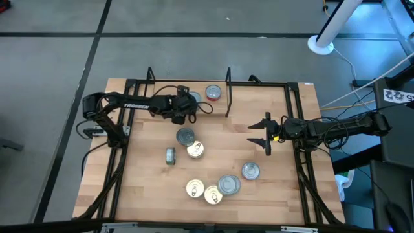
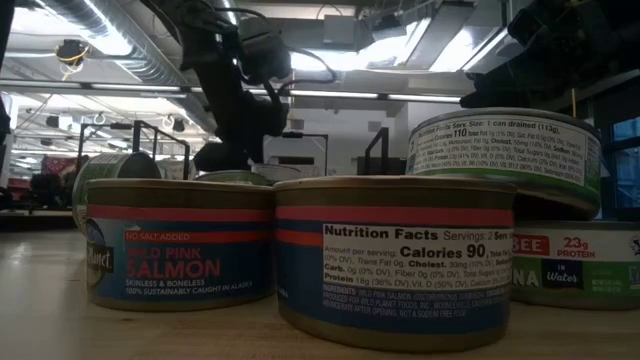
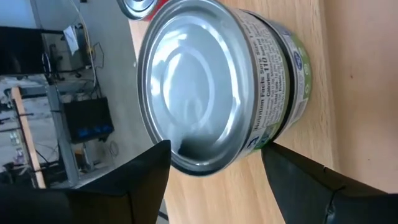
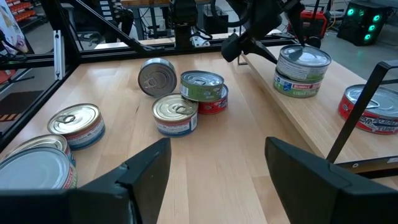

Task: Stack canned seafood by type on shelf
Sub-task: Stack the green white tuna can on top of the other green white tuna can on the shelf, then put the green tuna can on the shelf

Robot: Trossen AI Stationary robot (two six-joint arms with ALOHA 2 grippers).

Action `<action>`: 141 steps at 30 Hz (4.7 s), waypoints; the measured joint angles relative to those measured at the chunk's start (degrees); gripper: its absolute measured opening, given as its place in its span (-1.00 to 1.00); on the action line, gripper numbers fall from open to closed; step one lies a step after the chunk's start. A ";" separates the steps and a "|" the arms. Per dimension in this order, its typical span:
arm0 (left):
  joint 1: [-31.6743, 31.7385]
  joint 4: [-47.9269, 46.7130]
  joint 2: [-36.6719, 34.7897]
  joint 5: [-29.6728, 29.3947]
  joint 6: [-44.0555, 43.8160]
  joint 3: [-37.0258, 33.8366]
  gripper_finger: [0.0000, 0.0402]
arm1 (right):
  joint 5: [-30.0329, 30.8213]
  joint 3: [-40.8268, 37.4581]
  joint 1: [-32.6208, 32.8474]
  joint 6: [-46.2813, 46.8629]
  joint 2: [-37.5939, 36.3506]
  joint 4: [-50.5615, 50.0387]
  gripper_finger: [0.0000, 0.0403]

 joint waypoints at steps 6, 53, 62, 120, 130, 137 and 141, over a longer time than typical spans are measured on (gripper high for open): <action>-0.31 -0.05 -3.50 0.39 -4.52 -0.07 0.26 | 0.01 0.00 0.01 0.02 -0.02 -0.34 0.29; -29.62 -24.83 -21.89 40.23 -126.94 -0.04 0.26 | 0.00 0.00 0.02 0.04 -0.02 -2.89 0.29; -30.77 -28.17 -17.34 39.05 -131.91 -0.04 0.26 | -0.03 0.00 0.00 0.04 0.00 -2.96 0.29; -26.31 -26.63 -14.28 40.93 -121.36 -0.04 -0.30 | 0.00 0.00 0.01 -0.11 0.00 -2.93 0.29; -19.66 -14.87 -29.06 26.73 -117.33 -0.04 -0.30 | 0.00 0.00 0.02 -0.15 0.00 -2.95 0.29; -12.70 -2.22 -28.40 18.30 -106.34 -0.02 -0.30 | 0.00 0.00 0.00 -0.20 0.00 -2.89 0.29; -8.21 2.34 -25.59 18.73 -104.07 -0.02 -0.29 | 0.00 -0.02 0.00 -0.20 0.00 -2.95 0.29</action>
